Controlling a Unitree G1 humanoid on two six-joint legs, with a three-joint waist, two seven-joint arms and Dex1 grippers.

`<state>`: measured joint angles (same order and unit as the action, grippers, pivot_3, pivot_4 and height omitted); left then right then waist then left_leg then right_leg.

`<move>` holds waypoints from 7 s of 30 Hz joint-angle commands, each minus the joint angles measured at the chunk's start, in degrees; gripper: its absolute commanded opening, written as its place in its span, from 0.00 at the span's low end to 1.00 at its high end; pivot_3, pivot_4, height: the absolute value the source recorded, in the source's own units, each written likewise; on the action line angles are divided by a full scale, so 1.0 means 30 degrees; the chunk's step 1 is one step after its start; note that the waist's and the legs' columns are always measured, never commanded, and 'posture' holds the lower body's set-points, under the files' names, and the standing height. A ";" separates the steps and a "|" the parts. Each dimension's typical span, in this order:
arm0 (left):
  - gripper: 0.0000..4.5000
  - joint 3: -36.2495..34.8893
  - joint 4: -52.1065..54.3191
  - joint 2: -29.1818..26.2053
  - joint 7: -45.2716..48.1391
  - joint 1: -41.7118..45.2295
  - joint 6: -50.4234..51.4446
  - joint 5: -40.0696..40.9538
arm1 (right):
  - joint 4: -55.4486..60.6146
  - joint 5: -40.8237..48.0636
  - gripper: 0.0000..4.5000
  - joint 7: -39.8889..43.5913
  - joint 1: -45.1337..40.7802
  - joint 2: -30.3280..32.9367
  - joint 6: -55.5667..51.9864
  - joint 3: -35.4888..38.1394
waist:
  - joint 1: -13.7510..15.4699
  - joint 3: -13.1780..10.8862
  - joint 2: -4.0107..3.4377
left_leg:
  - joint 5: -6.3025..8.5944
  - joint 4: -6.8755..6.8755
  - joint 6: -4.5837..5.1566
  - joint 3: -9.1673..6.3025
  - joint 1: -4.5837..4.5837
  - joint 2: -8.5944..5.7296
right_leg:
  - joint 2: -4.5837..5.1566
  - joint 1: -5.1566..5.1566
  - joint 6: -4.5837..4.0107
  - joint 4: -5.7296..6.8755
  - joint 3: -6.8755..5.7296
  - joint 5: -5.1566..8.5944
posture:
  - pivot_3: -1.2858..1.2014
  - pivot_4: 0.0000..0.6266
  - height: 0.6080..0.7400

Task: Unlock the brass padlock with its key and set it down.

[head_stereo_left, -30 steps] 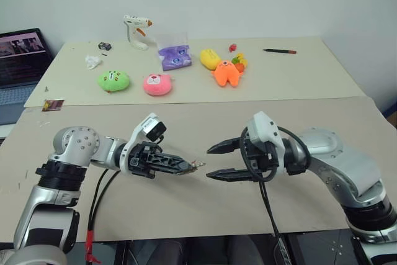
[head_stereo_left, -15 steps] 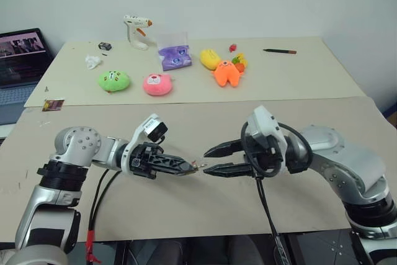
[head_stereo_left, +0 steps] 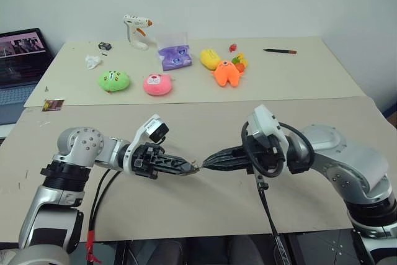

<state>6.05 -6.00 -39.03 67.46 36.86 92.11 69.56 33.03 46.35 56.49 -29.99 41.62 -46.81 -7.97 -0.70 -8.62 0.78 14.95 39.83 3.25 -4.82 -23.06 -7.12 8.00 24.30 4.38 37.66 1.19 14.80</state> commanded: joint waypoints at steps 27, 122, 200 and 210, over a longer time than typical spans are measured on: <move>0.18 0.1076 0.5004 -0.1359 0.2208 0.0203 -0.3979 -0.2582 | -0.0728 0.3671 0.00 -0.2297 -0.1086 -0.0285 -0.4211 0.1087 | 0.0009 -0.0002 0.0002 | 0.0009 -0.0028 0.0015 -0.0001 -0.0026 0.0000 | 0.0032 0.0007 -0.0002 -0.0041 -0.0012 -0.0001 | 0.52 0.24 1.00; 0.18 0.0400 0.1522 0.0812 0.2375 0.1727 -0.0702 -0.1968 | 0.1825 -0.0699 0.03 -0.0572 -0.0388 0.0167 0.0940 -0.0369 | 0.0005 -0.0004 0.0007 | 0.0009 -0.0004 0.0015 -0.0001 -0.0033 -0.0013 | 0.0025 0.0014 0.0000 -0.0016 -0.0025 -0.0001 | 0.52 0.24 1.00; 0.00 -0.0422 0.1927 0.0862 0.1015 0.0614 -0.5618 -0.4678 | 0.0413 -0.0466 0.03 0.0564 -0.0354 0.2241 0.0769 0.1989 | 0.0011 -0.0006 0.0010 | 0.0013 -0.0007 0.0022 -0.0001 -0.0044 -0.0013 | 0.0037 0.0013 -0.0001 -0.0033 -0.0037 -0.0002 | 0.52 0.24 1.00; 0.00 -0.0458 0.1955 0.0856 0.1006 0.0593 -0.5540 -0.4623 | 0.0783 -0.0383 0.03 0.0688 0.0310 0.2177 0.0788 0.1589 | 0.0017 -0.0006 0.0010 | 0.0014 -0.0006 0.0022 0.0000 -0.0041 -0.0011 | 0.0035 0.0011 -0.0001 -0.0029 -0.0037 -0.0002 | 0.52 0.24 1.00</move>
<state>5.21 -0.76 -36.24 69.73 37.64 76.03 55.35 33.54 44.08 58.48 -28.33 47.95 -44.32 -4.18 -0.65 -8.63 0.81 14.99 39.81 3.32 -4.82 -23.19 -7.16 8.11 24.33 4.38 37.58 1.08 14.80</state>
